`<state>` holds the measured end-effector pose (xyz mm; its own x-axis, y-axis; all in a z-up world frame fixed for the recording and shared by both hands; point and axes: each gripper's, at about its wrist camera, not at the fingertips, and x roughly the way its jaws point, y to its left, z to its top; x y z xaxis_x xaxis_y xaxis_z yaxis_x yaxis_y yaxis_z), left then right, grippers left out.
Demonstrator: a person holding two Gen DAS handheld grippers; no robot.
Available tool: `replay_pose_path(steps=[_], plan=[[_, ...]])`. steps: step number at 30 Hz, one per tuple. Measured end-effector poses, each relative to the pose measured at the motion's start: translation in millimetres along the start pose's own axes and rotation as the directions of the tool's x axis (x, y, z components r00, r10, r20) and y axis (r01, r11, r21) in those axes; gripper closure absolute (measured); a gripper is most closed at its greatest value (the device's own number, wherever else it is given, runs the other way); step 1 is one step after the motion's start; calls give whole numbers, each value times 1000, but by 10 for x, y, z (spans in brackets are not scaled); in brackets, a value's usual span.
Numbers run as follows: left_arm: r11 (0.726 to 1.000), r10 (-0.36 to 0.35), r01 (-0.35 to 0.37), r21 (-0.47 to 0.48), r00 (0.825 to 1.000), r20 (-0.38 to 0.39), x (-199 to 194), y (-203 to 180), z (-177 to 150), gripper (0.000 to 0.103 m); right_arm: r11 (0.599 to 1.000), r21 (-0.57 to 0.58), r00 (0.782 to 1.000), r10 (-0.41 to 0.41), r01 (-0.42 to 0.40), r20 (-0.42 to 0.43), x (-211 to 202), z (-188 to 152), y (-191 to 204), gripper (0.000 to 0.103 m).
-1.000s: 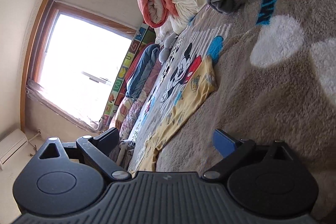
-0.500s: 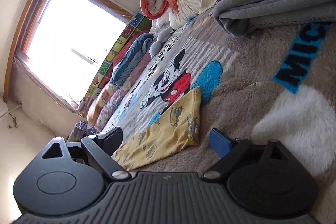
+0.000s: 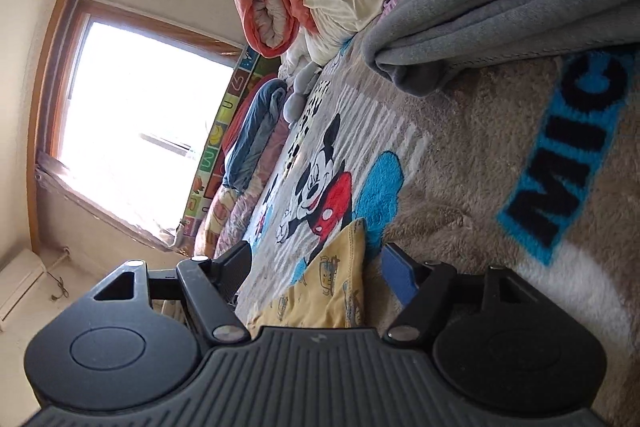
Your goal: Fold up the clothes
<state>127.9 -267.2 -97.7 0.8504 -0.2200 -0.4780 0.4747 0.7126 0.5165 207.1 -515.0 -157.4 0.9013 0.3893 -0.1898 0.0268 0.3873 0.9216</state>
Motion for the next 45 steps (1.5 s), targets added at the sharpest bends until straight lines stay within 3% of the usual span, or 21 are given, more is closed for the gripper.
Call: replay_pose_path(steps=[6,9,12,19,28,34,36,39,42,45], plan=[[980,44,-48,194,999,26,446,-291,311,43,999,-37,999,-4,3,-34,16,14,19,30],[958,70,-77,276,997,34,616,-362,404,44,1000,-3,1000,18,-18,-24,-36,59,-21,29],[931,92,-102,350,995,46,740,-453,476,51,998,41,999,45,-44,-6,-69,112,-74,27],[879,141,-163,448,987,82,912,-569,569,56,995,76,998,68,-69,19,-104,200,-110,23],[764,197,-203,612,977,78,701,-614,349,56,992,92,996,87,-89,17,-137,252,-166,22],[716,105,-124,687,992,70,780,-595,445,57,993,80,997,82,-82,11,-137,239,-141,19],[711,40,-59,701,998,43,765,-582,515,57,994,80,997,80,-80,12,-143,234,-141,19],[696,6,-45,716,998,57,811,-625,591,57,993,83,997,81,-82,15,-150,234,-142,19],[700,36,-74,711,997,68,920,-634,621,57,993,84,996,83,-84,15,-142,240,-156,19],[711,124,-135,690,990,66,983,-593,636,57,992,86,996,86,-87,16,-144,242,-163,19]])
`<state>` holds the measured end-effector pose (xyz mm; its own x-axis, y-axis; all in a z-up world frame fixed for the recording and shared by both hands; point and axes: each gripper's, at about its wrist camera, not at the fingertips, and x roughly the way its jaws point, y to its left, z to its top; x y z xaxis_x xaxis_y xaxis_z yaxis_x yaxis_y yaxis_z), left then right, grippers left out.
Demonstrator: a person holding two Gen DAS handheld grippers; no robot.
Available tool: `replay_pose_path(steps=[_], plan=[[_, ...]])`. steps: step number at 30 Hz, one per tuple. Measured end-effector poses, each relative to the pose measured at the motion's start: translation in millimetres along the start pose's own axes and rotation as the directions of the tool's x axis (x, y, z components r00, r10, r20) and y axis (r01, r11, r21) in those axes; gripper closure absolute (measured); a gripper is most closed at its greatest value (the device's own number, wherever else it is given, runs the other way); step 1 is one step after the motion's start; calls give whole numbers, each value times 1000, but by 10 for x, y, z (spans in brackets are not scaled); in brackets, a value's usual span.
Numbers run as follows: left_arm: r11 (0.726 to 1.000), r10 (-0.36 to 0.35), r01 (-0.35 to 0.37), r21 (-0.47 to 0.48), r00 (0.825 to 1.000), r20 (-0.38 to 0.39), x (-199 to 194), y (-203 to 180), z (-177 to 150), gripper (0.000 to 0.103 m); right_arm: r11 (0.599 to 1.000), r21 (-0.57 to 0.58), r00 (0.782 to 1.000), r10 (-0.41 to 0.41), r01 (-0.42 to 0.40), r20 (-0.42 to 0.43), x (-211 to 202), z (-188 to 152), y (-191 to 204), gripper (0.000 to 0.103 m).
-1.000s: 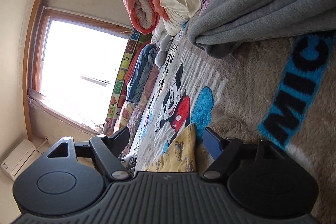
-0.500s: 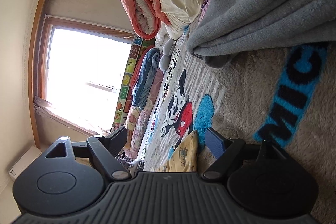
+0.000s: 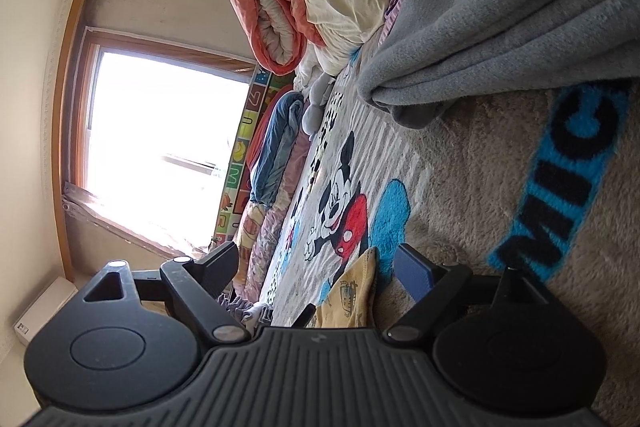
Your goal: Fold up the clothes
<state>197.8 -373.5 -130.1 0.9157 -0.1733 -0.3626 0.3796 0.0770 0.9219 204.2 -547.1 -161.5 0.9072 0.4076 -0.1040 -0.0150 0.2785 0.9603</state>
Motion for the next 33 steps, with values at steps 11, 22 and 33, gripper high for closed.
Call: replay_pose_path(steps=[11,22,33], plan=[[996,5,-7,-88,1000,-27,243,76,7,66,999,-25,999,-25,26,41,-62,65,-3,19],[906,-22,-8,-423,997,-67,184,487,-184,100,993,-93,997,-62,66,43,-46,54,60,14],[197,-18,-76,-978,997,-81,-476,1808,-1870,100,958,-284,994,4,-34,-106,222,-308,506,10]])
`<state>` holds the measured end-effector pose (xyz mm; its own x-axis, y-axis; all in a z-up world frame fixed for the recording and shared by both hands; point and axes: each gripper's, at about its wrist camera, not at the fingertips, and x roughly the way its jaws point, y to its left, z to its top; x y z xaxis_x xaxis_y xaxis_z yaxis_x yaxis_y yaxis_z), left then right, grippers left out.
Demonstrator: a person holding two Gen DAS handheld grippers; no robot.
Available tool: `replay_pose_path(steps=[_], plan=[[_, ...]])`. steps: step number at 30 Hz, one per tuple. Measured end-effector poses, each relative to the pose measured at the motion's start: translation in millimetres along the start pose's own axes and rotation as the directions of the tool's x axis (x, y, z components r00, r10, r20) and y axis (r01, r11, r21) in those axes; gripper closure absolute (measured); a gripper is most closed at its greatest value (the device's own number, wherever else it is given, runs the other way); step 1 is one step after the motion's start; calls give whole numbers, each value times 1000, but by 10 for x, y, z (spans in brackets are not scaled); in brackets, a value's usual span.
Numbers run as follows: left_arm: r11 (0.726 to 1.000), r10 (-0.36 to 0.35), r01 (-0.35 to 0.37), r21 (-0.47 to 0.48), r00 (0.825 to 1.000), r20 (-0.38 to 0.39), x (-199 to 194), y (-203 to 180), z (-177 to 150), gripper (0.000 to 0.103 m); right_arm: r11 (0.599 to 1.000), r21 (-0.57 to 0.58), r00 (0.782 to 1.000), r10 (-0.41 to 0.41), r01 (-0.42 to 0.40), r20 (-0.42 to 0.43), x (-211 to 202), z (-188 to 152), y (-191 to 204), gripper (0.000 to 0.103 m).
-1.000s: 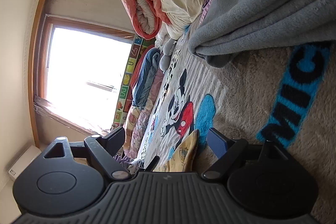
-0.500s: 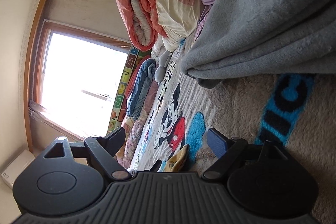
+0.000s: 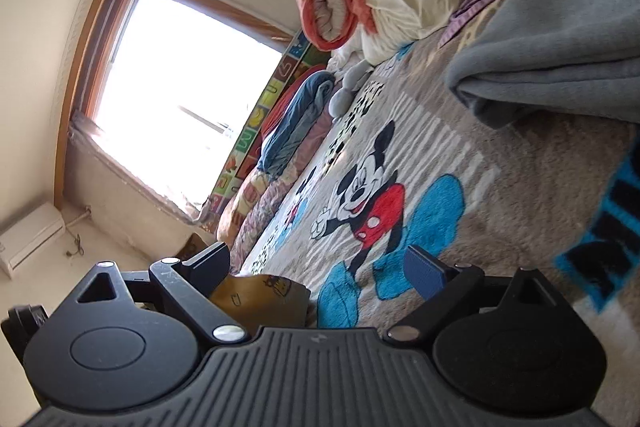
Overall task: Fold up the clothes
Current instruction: 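Lift the sleeve with the left gripper while the right gripper holds the garment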
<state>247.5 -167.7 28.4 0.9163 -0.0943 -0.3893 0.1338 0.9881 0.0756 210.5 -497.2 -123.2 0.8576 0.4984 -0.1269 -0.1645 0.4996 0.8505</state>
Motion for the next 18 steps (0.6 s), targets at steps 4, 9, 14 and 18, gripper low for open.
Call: replay_pose_path(steps=[4,9,14,18], plan=[[979,47,-51,-196,999,-29,-33,592,-23,100,992,-120,990,25,-43,-141,287,-289,336,10],[931,97,-121,-344,991,-87,-92,1066,-253,100,934,-342,936,-23,-105,-350,650,-871,815,18],[894,152,-193,-404,980,-131,-212,1464,-526,100,819,-556,881,-153,-140,-448,782,-1331,1148,37],[881,164,-210,-425,976,-143,-264,1670,-724,100,827,-538,867,-140,-164,-479,727,-1403,1208,38]])
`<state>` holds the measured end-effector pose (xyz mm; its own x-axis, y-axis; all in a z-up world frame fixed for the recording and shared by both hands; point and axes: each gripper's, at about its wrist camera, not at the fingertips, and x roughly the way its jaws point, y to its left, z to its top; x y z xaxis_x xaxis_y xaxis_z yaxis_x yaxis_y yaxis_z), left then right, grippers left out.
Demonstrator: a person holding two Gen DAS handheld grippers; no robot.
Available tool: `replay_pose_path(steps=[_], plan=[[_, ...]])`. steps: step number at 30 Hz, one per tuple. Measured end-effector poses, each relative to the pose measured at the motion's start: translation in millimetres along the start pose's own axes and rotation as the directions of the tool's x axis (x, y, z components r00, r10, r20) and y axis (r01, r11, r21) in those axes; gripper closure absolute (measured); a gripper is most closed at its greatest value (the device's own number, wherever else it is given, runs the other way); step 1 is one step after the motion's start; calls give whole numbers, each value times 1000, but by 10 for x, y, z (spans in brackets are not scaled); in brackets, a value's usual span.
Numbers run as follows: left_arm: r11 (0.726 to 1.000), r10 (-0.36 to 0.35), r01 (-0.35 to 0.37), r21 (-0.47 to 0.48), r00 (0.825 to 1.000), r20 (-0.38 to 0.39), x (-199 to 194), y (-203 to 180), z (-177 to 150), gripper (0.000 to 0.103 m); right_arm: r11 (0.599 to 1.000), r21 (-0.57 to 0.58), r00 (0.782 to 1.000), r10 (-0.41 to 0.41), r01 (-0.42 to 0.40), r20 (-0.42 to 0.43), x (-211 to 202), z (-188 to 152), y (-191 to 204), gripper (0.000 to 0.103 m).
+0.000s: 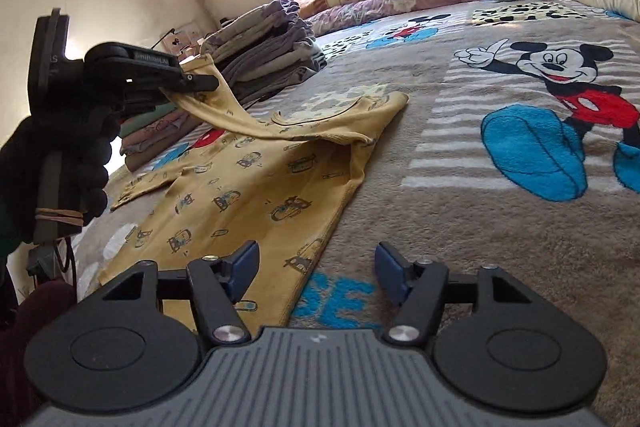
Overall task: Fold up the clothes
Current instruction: 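Lift the sleeve with the left gripper while the right gripper holds the garment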
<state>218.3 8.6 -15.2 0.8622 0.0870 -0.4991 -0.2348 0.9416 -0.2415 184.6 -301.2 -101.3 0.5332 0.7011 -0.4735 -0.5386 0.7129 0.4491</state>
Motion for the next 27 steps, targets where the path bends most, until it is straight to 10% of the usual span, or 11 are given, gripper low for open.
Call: replay_pose_path(steps=[15,19,27], plan=[[999,10,-10,40,1000,7,148,562,89,100,995,-65,994,-81,76,-78,-62,-320,414,47],[997,12,-13,78,1000,6,232,619,195,100,996,-78,995,-60,54,-84,-16,-315,452,79],[982,0,-2,188,1000,8,351,505,390,100,992,-128,999,-20,15,-40,-11,-256,609,96]])
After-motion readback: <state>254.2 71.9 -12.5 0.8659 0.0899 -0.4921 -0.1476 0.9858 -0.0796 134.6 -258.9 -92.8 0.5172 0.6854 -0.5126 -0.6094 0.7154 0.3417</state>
